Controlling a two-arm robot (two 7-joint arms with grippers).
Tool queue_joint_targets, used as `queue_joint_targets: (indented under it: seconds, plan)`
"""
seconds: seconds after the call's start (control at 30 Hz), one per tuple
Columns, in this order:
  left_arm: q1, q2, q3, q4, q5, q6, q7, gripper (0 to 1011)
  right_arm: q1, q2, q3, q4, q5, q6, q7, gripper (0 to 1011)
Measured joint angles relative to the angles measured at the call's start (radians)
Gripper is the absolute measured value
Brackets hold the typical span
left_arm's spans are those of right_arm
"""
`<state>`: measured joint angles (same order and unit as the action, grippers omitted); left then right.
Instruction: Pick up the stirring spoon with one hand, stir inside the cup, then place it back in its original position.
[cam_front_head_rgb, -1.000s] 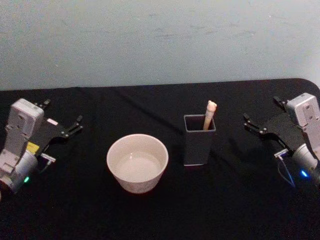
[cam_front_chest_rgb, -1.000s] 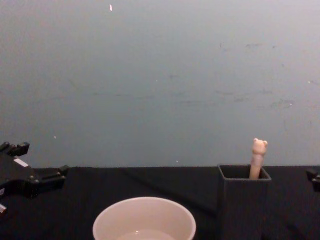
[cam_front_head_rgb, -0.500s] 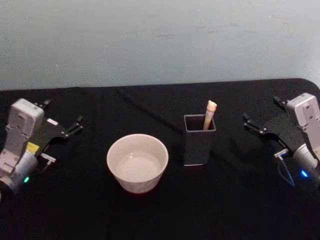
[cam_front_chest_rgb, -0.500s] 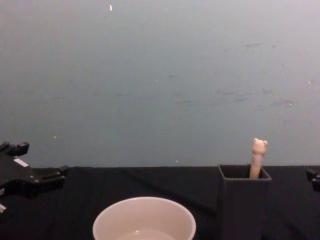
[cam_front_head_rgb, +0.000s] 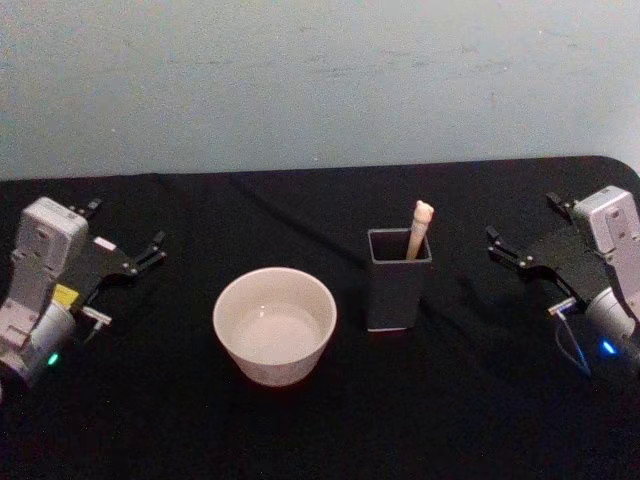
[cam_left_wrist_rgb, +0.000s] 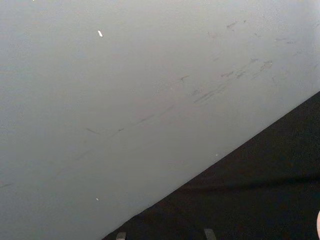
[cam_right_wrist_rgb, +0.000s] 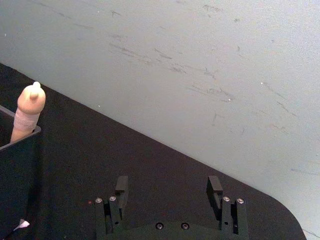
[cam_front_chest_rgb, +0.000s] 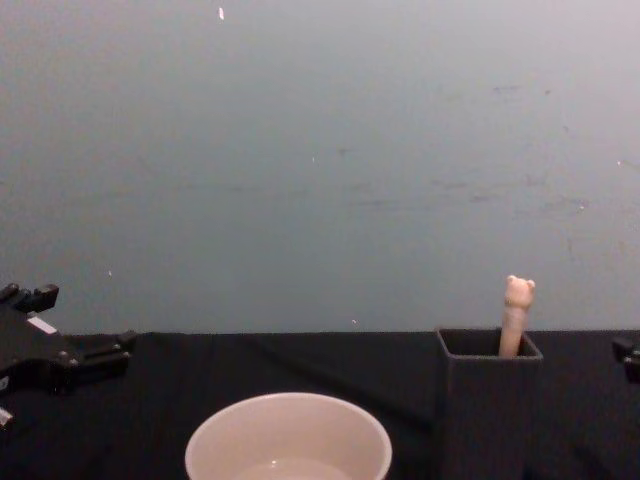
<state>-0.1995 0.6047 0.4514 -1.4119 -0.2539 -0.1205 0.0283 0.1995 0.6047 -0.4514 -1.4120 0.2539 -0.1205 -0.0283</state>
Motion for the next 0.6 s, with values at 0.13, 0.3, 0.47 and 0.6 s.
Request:
queue_joint_targets:
  seconds: [0.13,0.3,0.47,0.6]
  plan:
    - [0.000,0.000,0.000,0.000,0.000,0.000,0.000,1001,0.000,0.000,0.000,0.000,0.000,0.000,0.000,1000]
    - [0.000,0.000,0.000,0.000,0.000,0.000,0.000,1001,0.000,0.000,0.000,0.000,0.000,0.000,0.000,1000]
    - [0.000,0.000,0.000,0.000,0.000,0.000,0.000,1001,0.000,0.000,0.000,0.000,0.000,0.000,0.000,1000]
    - [0.000,0.000,0.000,0.000,0.000,0.000,0.000,1001,0.000,0.000,0.000,0.000,0.000,0.000,0.000,1000]
